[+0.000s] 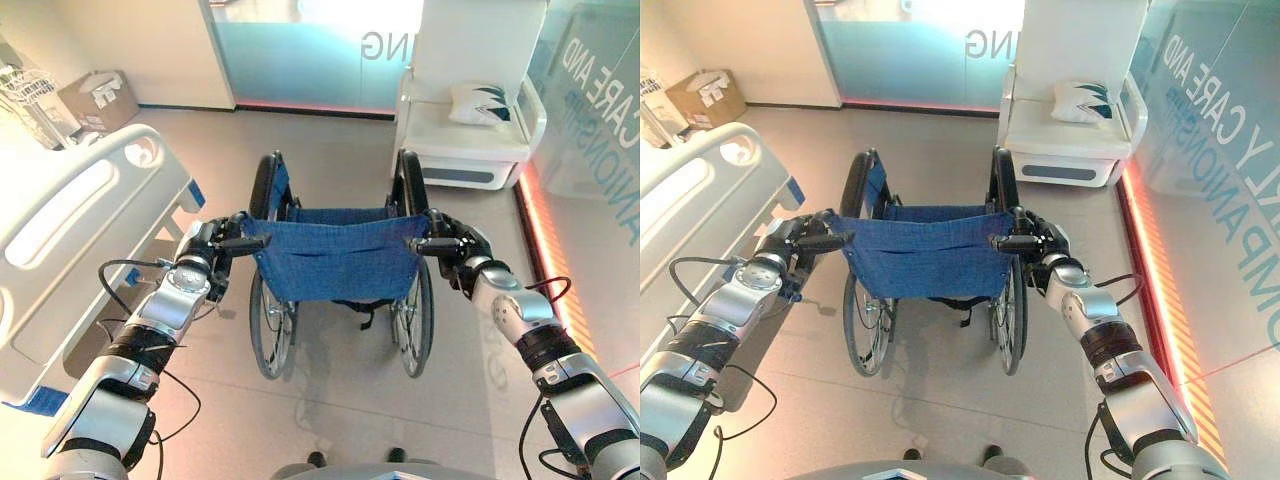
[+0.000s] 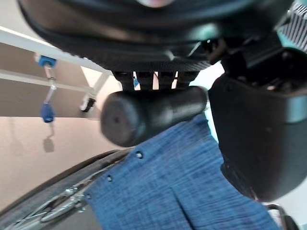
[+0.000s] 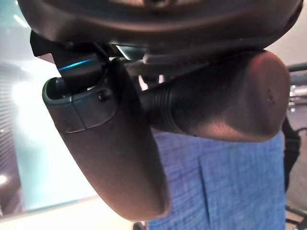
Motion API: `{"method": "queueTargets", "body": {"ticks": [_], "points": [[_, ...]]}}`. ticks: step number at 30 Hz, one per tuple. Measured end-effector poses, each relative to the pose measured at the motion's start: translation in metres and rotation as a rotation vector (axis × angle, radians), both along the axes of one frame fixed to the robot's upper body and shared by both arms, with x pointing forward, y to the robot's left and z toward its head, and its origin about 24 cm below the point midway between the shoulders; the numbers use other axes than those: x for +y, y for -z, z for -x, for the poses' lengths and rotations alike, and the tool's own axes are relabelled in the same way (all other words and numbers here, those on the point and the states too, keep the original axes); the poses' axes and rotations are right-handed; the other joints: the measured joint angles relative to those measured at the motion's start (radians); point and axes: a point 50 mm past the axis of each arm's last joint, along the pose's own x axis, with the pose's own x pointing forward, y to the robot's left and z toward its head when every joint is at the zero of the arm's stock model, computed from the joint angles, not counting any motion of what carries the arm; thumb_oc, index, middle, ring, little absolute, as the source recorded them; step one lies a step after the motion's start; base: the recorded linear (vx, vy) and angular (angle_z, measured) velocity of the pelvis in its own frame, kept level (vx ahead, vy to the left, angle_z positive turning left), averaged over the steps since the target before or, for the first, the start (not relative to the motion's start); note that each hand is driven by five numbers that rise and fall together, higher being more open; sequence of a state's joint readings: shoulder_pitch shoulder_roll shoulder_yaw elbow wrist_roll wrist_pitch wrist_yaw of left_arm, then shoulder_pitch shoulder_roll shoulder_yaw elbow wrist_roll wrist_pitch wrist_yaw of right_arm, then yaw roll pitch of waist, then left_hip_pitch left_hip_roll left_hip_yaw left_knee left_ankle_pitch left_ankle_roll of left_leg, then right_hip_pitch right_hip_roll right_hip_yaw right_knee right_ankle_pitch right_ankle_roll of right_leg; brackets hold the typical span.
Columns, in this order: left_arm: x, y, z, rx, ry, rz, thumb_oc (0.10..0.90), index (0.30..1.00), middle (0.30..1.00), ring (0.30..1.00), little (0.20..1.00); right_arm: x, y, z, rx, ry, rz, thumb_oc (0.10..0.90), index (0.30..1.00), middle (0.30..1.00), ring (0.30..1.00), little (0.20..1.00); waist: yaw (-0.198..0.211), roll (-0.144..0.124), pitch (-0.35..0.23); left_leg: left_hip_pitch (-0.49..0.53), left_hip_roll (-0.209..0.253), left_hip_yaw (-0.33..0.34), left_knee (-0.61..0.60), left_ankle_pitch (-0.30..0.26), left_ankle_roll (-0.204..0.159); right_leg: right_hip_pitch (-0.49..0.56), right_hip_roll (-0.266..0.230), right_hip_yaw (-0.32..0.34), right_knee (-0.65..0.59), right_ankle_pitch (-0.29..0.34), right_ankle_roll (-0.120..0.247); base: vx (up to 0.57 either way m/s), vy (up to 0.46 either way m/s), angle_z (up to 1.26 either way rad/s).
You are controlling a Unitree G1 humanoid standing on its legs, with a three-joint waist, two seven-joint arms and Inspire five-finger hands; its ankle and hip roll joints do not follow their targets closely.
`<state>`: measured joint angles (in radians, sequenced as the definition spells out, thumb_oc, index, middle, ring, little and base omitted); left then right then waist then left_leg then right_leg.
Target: Push the wheelchair next to the bed
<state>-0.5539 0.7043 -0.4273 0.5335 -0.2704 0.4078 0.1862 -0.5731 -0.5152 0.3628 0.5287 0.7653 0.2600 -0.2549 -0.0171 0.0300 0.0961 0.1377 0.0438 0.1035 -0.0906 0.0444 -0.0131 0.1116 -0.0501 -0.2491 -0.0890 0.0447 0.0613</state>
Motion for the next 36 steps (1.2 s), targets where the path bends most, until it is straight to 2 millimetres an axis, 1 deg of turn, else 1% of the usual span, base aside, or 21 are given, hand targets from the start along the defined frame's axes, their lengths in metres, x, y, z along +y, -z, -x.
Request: {"method": "queueTargets", "body": {"ticks": [2, 7, 15, 17, 21, 25, 27, 30, 36], "points": [[-0.002, 0.001, 0.0, -0.004, -0.001, 0.004, 0.8, 0.9, 0.9, 0.9, 0.9, 0.001, 0.0, 0.0, -0.001, -0.002, 0.0, 0.8, 0.9, 0.9, 0.9, 0.9, 0.0, 0.0, 0.0, 0.0, 0.001, 0.014, 0.0, 0.0, 0.0, 0.0, 0.0, 0.001, 0.0, 0.0, 0.0, 0.0, 0.0, 0.0], [-0.004, 0.001, -0.001, -0.011, -0.022, 0.064, 0.8, 0.9, 0.9, 0.9, 0.9, 0.001, 0.0, 0.0, -0.001, -0.002, 0.0, 0.8, 0.9, 0.9, 0.9, 0.9, 0.0, 0.0, 0.0, 0.001, 0.001, 0.015, 0.0, 0.0, 0.0, 0.0, 0.0, 0.002, 0.0, 0.0, 0.0, 0.0, 0.0, 0.0], [-0.002, -0.001, -0.001, -0.01, -0.015, 0.107, 0.8, 0.9, 0.9, 0.9, 0.9, -0.001, 0.0, 0.001, -0.002, 0.0, 0.002, 0.8, 0.9, 0.9, 0.9, 0.9, 0.003, 0.0, 0.0, 0.001, 0.001, 0.015, 0.0, 0.0, 0.0, 0.0, 0.0, 0.002, 0.0, 0.0, 0.0, 0.0, 0.0, 0.0], [-0.002, -0.004, -0.001, -0.026, -0.017, 0.126, 0.8, 0.9, 0.9, 0.9, 0.9, -0.001, 0.0, 0.001, -0.004, 0.001, -0.001, 0.8, 0.9, 0.9, 0.9, 0.9, 0.004, 0.0, 0.0, 0.0, 0.001, 0.015, 0.0, 0.0, 0.0, 0.0, 0.0, 0.002, 0.0, 0.0, 0.0, 0.0, 0.0, 0.0], [-0.008, -0.014, 0.0, -0.102, 0.015, 0.164, 0.8, 0.9, 0.9, 0.9, 0.9, -0.004, 0.001, 0.007, -0.014, 0.005, -0.016, 0.8, 0.9, 0.9, 0.9, 0.9, 0.008, -0.001, 0.001, -0.002, 0.002, 0.015, 0.0, 0.0, 0.0, -0.001, 0.0, -0.001, 0.0, 0.0, 0.0, 0.0, 0.0, 0.0], [-0.008, -0.015, 0.008, -0.137, 0.021, 0.189, 0.8, 0.9, 0.9, 0.9, 0.9, -0.006, 0.003, 0.013, -0.021, 0.003, -0.028, 0.8, 0.9, 0.9, 0.9, 0.9, 0.012, -0.007, 0.005, -0.002, 0.002, 0.014, 0.0, 0.0, 0.0, -0.001, 0.0, -0.002, 0.0, 0.0, 0.0, 0.0, 0.0, 0.0], [-0.008, -0.017, 0.01, -0.15, 0.027, 0.19, 0.8, 0.9, 0.9, 0.9, 0.9, -0.007, 0.002, 0.014, -0.024, 0.004, -0.031, 0.8, 0.9, 0.9, 0.9, 0.9, 0.015, -0.014, 0.009, -0.002, 0.002, 0.014, 0.0, 0.0, 0.0, -0.001, 0.0, -0.002, 0.0, 0.0, 0.0, 0.0, 0.0, 0.0], [-0.007, -0.021, 0.015, -0.168, 0.059, 0.157, 0.8, 0.9, 0.9, 0.9, 0.9, -0.01, 0.003, 0.021, -0.032, 0.009, -0.048, 0.8, 0.9, 0.9, 0.9, 0.9, 0.022, -0.027, 0.017, -0.002, 0.001, 0.014, 0.0, 0.0, 0.0, -0.001, -0.001, -0.001, 0.0, 0.0, 0.001, 0.0, 0.0, 0.0], [-0.002, -0.032, 0.017, -0.168, 0.109, 0.086, 0.8, 0.9, 0.9, 0.9, 0.9, -0.016, 0.001, 0.028, -0.02, -0.006, -0.061, 0.8, 0.9, 0.9, 0.9, 0.9, 0.029, -0.032, 0.026, -0.002, 0.001, 0.014, 0.0, -0.001, 0.0, -0.001, -0.001, -0.001, 0.0, -0.001, 0.001, 0.0, 0.0, 0.0]]}}
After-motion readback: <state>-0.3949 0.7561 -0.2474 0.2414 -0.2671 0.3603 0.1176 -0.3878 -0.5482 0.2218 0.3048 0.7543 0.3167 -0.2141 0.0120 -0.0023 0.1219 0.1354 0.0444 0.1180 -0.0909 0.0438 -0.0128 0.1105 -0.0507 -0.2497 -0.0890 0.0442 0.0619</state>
